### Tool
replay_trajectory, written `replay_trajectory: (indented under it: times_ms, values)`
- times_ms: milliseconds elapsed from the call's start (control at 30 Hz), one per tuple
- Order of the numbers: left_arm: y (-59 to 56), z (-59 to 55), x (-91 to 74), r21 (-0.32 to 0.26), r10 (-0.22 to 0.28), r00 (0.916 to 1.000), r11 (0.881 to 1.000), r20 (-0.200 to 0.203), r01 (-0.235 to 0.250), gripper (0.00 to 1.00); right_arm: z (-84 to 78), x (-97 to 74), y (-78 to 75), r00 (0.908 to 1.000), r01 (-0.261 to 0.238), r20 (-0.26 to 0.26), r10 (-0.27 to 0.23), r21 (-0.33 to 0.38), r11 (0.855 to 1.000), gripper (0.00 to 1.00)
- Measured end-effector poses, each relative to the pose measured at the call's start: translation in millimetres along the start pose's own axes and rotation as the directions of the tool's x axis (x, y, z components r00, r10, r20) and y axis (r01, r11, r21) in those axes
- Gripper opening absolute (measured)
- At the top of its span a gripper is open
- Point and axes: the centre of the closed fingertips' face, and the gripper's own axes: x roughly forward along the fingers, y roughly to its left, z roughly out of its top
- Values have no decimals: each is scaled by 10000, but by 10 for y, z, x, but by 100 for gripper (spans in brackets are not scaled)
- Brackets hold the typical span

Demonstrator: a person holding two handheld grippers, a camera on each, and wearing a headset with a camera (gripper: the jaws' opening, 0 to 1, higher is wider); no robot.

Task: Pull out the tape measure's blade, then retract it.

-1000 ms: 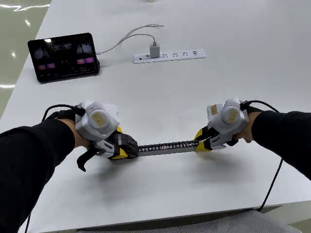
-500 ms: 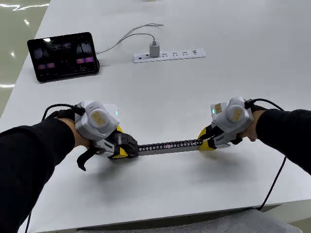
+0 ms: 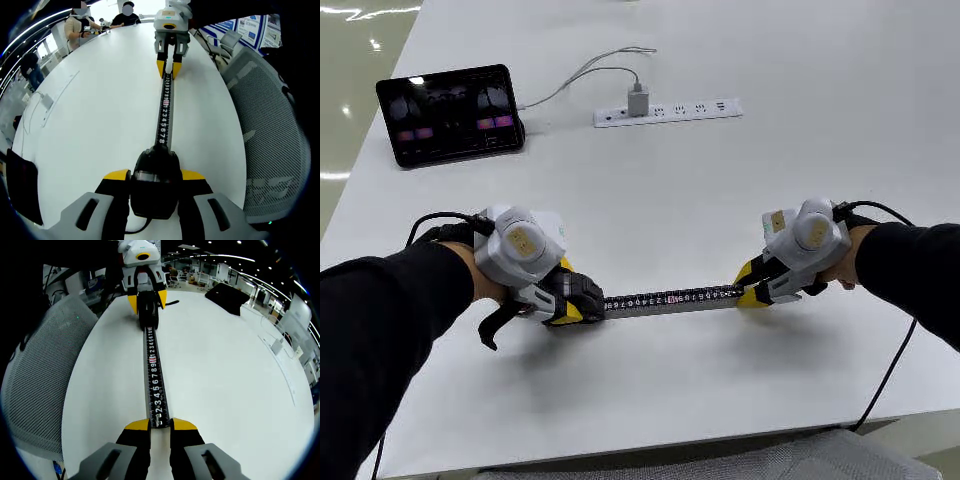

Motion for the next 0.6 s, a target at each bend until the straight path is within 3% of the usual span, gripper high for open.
replay_trajectory:
  times_ms: [600]
  values:
    - [-7, 2, 4, -13, 34, 10000, 10000, -13, -34, 31, -97, -64, -22, 10000, 63, -74, -62, 122, 9999, 10]
